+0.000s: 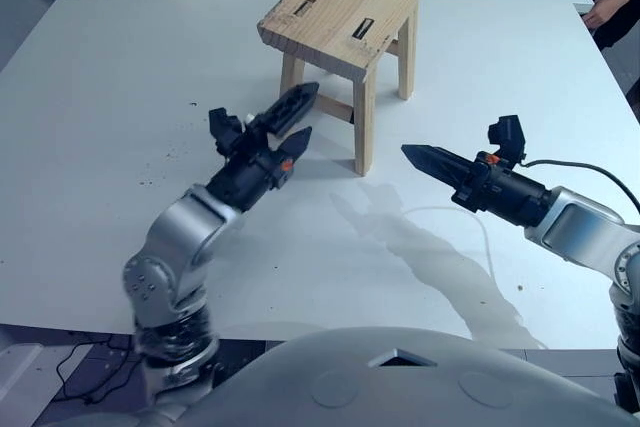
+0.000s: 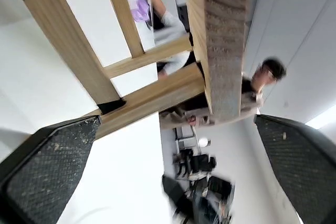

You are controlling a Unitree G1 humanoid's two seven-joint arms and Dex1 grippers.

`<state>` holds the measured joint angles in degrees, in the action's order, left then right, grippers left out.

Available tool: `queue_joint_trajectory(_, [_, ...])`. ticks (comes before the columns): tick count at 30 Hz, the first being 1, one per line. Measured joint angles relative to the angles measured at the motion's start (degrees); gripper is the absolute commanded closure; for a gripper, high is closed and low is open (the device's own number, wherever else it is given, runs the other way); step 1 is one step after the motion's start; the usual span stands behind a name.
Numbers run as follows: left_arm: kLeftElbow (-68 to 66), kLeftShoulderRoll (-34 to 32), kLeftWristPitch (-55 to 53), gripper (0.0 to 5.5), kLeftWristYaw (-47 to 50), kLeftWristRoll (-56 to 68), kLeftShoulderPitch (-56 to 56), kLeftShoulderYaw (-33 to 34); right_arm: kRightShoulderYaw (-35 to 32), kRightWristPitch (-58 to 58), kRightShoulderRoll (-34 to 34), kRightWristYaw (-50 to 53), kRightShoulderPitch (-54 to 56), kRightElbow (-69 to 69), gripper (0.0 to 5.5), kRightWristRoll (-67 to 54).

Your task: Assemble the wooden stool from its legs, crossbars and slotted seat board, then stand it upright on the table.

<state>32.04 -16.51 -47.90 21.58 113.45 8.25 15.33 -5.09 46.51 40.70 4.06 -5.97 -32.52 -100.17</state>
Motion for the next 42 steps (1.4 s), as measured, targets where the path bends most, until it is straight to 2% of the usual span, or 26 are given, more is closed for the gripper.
queue_joint_trajectory(1, [-1.5,-3.9,-2.4,0.11,-3.2,-0.2,1.7,1.6,-0.2,0.0,0.0,0.0,-0.7,-0.2,2.47,0.1])
queue_joint_trajectory(3, [-5.9,-13.6,-4.6,0.11,-9.8,-9.3,4.4,4.2,-1.8,-0.8,0.0,-0.2,-3.2,-0.5,2.47,2.5])
queue_joint_trajectory(7, [-10.7,-19.4,4.9,0.11,-14.6,-32.2,3.6,3.0,-1.7,-5.4,-0.4,-0.1,-4.8,0.1,2.47,15.9])
queue_joint_trajectory(13, [-17.9,-20.2,22.6,0.11,-19.4,-62.2,-0.6,-6.6,3.8,-21.4,-4.3,1.6,-2.9,13.9,2.47,45.8])
queue_joint_trajectory(19, [-32.7,-15.3,40.5,0.11,-22.8,-84.5,-7.9,-13.6,9.0,-44.4,-12.8,4.0,7.7,42.3,2.47,74.1])
queue_joint_trajectory(23, [-43.1,-10.5,48.9,0.11,-27.0,-92.1,-14.4,-15.3,8.7,-55.5,-18.8,1.4,17.3,59.1,2.47,81.7])
queue_joint_trajectory(26, [-47.4,-8.2,52.0,0.11,-29.5,-94.0,-16.5,-14.8,6.7,-60.2,-20.8,-1.6,20.0,66.1,2.47,83.7])
queue_joint_trajectory(36, [-48.7,-1.6,56.3,0.11,-31.0,-97.6,-14.6,-12.0,3.3,-65.6,-24.8,-6.0,19.7,71.9,2.47,89.3])
queue_joint_trajectory(42, [-50.9,2.1,58.0,0.11,-29.3,-99.7,-15.6,-10.3,2.7,-66.2,-27.1,-8.0,24.3,75.7,2.47,91.5])
